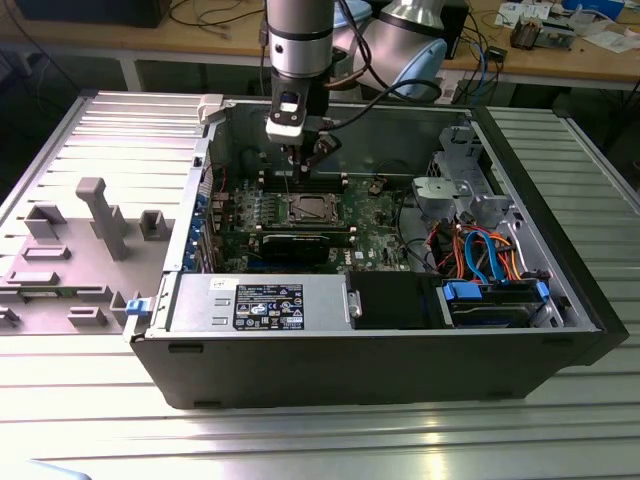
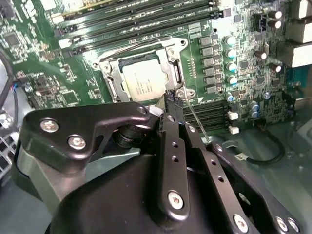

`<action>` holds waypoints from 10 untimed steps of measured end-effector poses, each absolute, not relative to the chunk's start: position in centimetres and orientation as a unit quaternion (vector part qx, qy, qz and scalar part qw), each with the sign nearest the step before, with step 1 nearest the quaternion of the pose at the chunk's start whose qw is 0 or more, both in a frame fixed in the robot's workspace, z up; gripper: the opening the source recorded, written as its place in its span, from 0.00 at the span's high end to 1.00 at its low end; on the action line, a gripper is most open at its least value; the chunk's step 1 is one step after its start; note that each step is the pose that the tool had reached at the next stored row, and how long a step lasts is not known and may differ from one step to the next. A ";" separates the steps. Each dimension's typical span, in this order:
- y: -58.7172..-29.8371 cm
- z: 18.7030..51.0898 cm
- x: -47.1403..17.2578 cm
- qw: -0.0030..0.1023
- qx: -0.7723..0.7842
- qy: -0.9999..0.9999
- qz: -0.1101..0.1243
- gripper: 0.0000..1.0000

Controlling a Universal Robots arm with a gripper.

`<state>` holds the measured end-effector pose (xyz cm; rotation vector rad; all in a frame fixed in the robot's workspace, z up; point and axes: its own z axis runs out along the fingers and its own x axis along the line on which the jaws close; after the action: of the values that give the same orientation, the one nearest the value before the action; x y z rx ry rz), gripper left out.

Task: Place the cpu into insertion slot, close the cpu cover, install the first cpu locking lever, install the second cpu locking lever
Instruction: 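Install the first cpu locking lever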

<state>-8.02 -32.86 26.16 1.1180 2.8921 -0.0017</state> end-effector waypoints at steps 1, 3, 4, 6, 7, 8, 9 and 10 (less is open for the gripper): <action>-32.9 26.2 -8.0 0.020 0.350 0.936 0.000 0.89; -32.9 26.2 -8.1 0.021 0.344 0.939 0.000 0.89; -32.9 26.2 -8.4 0.021 0.343 0.939 0.000 0.89; -32.9 26.1 -8.9 0.021 0.336 0.941 0.000 0.89; -32.9 26.1 -8.9 0.021 0.324 0.946 0.000 0.89; -32.9 26.1 -8.9 0.021 0.315 0.949 0.000 0.89; -32.9 26.1 -8.9 0.021 0.309 0.951 0.000 0.89; -32.9 26.1 -8.9 0.021 0.298 0.954 0.001 0.89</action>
<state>-8.90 -32.86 26.13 0.9247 2.9593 0.0018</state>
